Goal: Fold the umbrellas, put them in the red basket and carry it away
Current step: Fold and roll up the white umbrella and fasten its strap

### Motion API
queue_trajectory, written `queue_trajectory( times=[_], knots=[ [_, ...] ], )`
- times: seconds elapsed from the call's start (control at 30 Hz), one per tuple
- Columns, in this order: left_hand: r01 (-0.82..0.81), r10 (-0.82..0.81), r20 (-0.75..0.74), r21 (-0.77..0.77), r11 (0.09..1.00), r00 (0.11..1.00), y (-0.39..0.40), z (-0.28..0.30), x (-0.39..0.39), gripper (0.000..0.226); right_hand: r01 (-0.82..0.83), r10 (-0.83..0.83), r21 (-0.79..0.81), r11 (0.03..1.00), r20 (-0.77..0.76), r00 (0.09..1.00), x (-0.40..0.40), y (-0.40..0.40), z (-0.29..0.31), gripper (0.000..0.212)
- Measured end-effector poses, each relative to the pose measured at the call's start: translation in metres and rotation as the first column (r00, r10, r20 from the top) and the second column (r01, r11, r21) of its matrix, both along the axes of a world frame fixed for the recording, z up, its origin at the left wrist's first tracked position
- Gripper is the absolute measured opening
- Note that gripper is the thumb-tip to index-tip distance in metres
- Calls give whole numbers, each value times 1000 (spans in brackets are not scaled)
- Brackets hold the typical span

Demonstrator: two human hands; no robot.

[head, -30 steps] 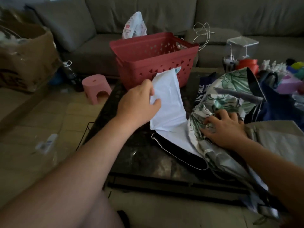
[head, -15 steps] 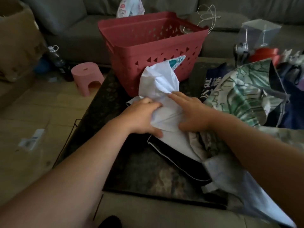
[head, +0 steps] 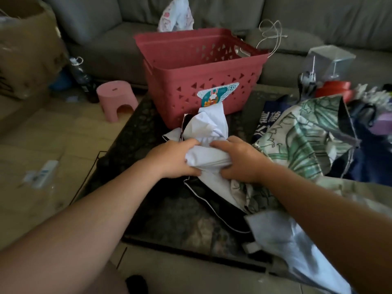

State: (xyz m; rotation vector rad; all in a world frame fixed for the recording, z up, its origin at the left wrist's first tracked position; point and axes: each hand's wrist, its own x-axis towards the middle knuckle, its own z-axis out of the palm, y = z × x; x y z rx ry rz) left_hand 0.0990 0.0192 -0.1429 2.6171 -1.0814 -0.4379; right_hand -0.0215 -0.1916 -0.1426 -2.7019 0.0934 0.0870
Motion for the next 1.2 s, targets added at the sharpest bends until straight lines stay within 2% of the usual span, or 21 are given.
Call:
queue_trajectory(
  times=[0.07, 0.13, 0.2, 0.27, 0.37, 0.43, 0.47, 0.57, 0.63, 0.7, 0.77, 0.8, 0.87, 0.93, 1.0, 1.1, 1.2],
  knots=[
    [-15, 16, 29, -39, 999, 999, 2, 6, -8, 67, 52, -55, 30, 998, 131, 990, -14, 4, 3, 96],
    [-13, 16, 48, -70, 997, 999, 2, 10, -12, 65, 118, -128, 53, 992, 255, 958, -29, 5, 9, 99],
    [-10, 18, 73, -98, 995, 997, 2, 12, -12, 64, 210, -232, 105, 972, 292, 928, -49, 6, 14, 100],
    [-3, 8, 50, -94, 996, 999, 4, 11, -12, 69, 278, -303, 137, 951, 229, 925, -71, 7, 12, 93],
    [28, -28, -51, 0, 1000, 998, 12, 12, -12, 98, 251, -254, 53, 967, 60, 965, -96, 7, 8, 75],
    [11, -10, -112, 6, 1000, 994, 15, 19, -9, 113, 156, -158, -75, 985, -17, 987, -100, 2, 6, 87],
    [-15, 10, -119, -37, 999, 993, 16, 22, -8, 113, 108, -114, -146, 983, -32, 993, -100, -3, 3, 90],
    [-106, 90, -107, -162, 981, 990, 23, 17, -15, 89, -29, 46, -302, 953, 49, 998, -100, -26, -9, 80],
    [-115, 111, -44, -101, 988, 993, 31, 9, -20, 71, -27, 71, -346, 938, 114, 991, -99, -50, -11, 70],
    [-105, 112, 85, -81, 991, 990, 33, 4, -27, 62, 17, 39, -391, 920, 135, 990, -99, -70, -8, 68],
    [24, 51, 296, -246, 969, 954, 24, 10, -45, 55, 66, -8, -380, 923, 152, 988, -101, -77, -6, 68],
    [164, -24, 397, -322, 933, 918, 16, 14, -60, 52, 82, -17, -357, 930, 182, 983, -102, -77, -6, 68],
    [469, -267, 506, -329, 819, 820, -7, 18, -100, 50, 87, -24, -258, 962, 237, 971, -104, -70, 2, 64],
    [673, -510, 493, -239, 700, 705, -32, 14, -145, 54, 109, -60, -154, 982, 296, 953, -108, -60, 24, 50],
    [783, -666, 457, -120, 610, 589, -55, 9, -183, 67, 175, -127, -109, 979, 351, 928, -124, -58, 51, 38],
    [861, -761, 460, -14, 509, 457, -89, 0, -216, 83, 292, -239, -144, 946, 303, 923, -171, -69, 80, 33],
    [855, -801, 413, 93, 510, 433, -128, -5, -241, 99, 472, -438, -263, 841, 179, 881, -231, -94, 82, 41]
  ],
)
